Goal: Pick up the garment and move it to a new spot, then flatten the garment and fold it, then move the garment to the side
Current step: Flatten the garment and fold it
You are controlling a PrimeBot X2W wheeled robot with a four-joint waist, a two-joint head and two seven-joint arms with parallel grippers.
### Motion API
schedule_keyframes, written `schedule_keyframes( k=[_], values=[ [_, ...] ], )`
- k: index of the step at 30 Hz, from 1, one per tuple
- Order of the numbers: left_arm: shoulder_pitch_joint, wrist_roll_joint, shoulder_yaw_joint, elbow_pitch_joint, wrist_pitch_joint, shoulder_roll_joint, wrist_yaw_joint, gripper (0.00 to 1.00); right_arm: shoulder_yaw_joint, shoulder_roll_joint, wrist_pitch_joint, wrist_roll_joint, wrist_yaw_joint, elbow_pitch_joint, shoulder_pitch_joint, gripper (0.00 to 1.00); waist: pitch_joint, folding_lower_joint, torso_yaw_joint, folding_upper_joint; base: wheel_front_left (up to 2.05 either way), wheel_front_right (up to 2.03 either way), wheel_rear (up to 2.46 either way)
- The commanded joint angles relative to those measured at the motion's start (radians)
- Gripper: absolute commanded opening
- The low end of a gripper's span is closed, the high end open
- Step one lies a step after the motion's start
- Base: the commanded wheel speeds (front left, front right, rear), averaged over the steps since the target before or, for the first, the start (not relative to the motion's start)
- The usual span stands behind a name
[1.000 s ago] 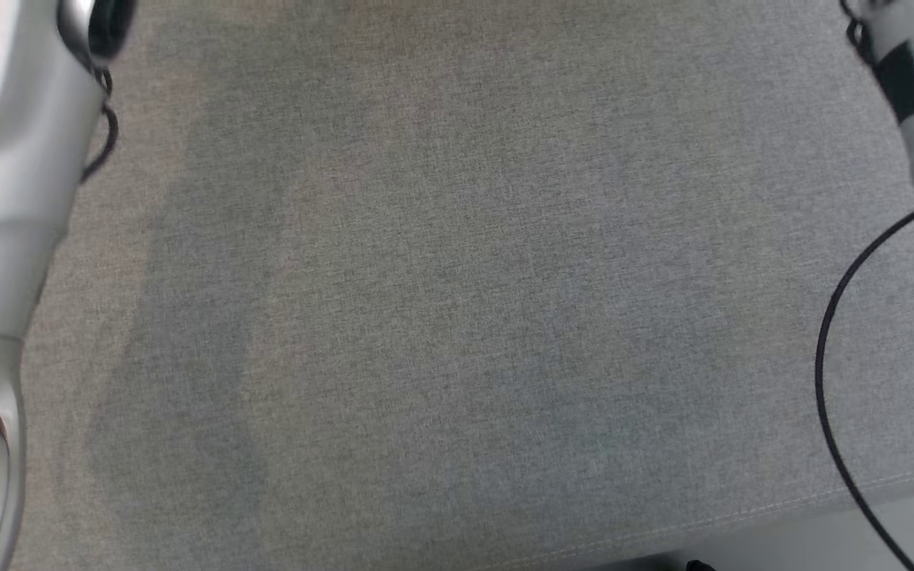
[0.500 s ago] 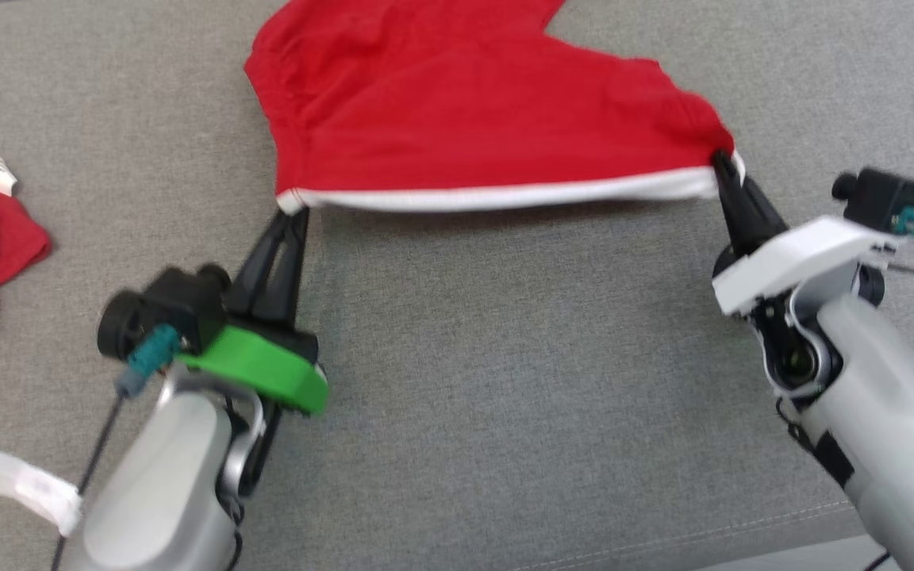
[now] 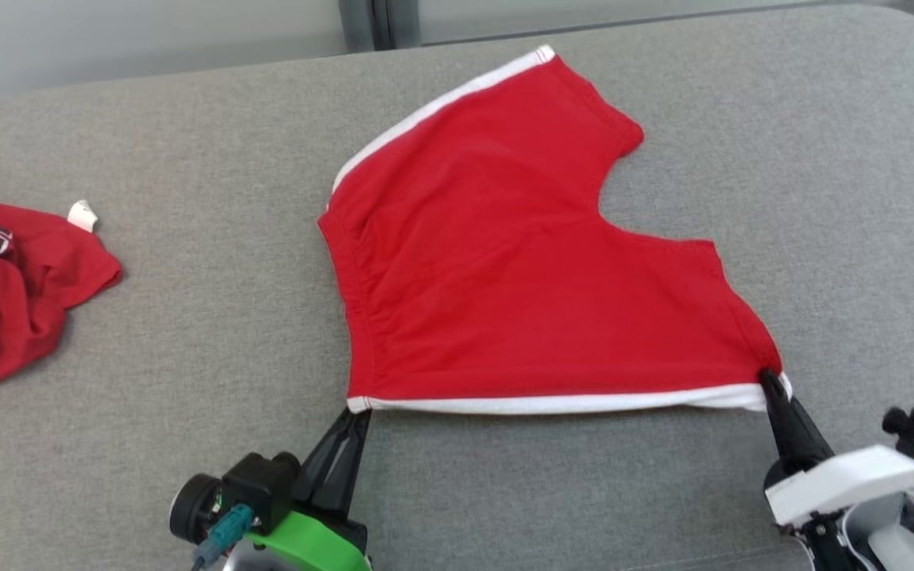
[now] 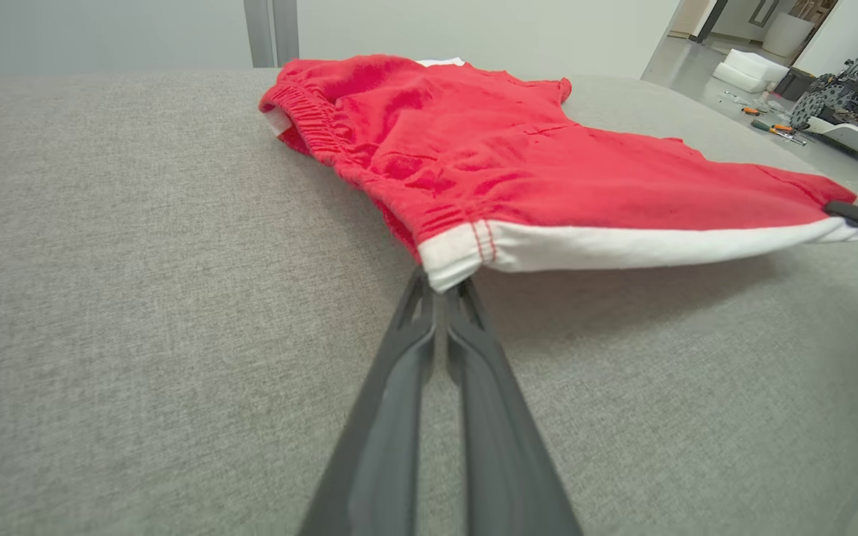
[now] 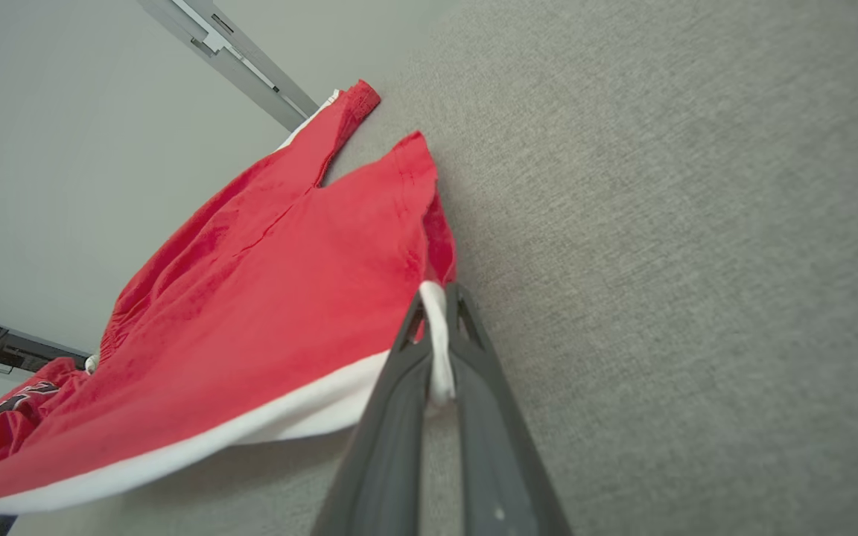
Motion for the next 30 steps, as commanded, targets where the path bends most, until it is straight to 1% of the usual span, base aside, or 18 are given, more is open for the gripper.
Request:
schedule_keyframes(
  k=[1,4,7,12,16,20,25,30],
  values=[
    [0.029,0.015,0.005,-0.006,-0.003,-0.001,-0.008,0.00,-0.038,0.012,0.004,0.011,0.000,-0.024,0.055,0.00,-0.034,0.0001,0.025,0.0000,0.00,0.00,0.00],
    [0.059,0.031,0.009,-0.013,-0.003,-0.005,-0.016,0.00,-0.111,0.035,0.024,0.000,-0.001,-0.086,0.147,0.00,-0.048,0.0001,0.035,0.0000,0.00,0.00,0.00],
    [0.076,0.045,0.008,-0.016,-0.003,-0.012,-0.021,0.00,-0.166,0.060,0.053,-0.030,-0.001,-0.135,0.201,0.00,-0.053,0.0001,0.039,0.0000,0.00,0.00,0.00],
    [0.049,0.071,0.002,-0.020,-0.003,-0.031,-0.036,0.00,-0.231,0.101,0.121,-0.103,-0.001,-0.202,0.183,0.00,-0.058,0.0001,0.041,0.0000,0.00,0.00,0.00],
    [-0.005,0.071,0.003,-0.013,-0.003,-0.048,-0.045,0.00,-0.288,0.129,0.184,-0.141,0.000,-0.238,0.106,0.00,-0.039,0.0001,0.050,0.0000,0.00,0.00,0.00],
    [-0.088,0.074,-0.005,0.009,-0.003,-0.059,-0.056,0.00,-0.324,0.133,0.245,-0.169,0.000,-0.233,-0.008,0.00,-0.006,0.0001,0.069,0.0000,0.00,0.00,0.00],
    [-0.224,0.063,-0.031,0.073,-0.003,-0.071,-0.065,0.00,-0.358,0.142,0.316,-0.185,0.000,-0.159,-0.200,0.00,0.046,0.0001,0.101,0.0000,0.00,0.00,0.00],
    [-0.359,0.040,-0.042,0.161,0.000,-0.087,-0.070,0.00,-0.339,0.139,0.347,-0.236,0.000,-0.062,-0.389,0.00,0.109,0.0001,0.134,0.0000,0.00,0.00,0.00]
  ],
)
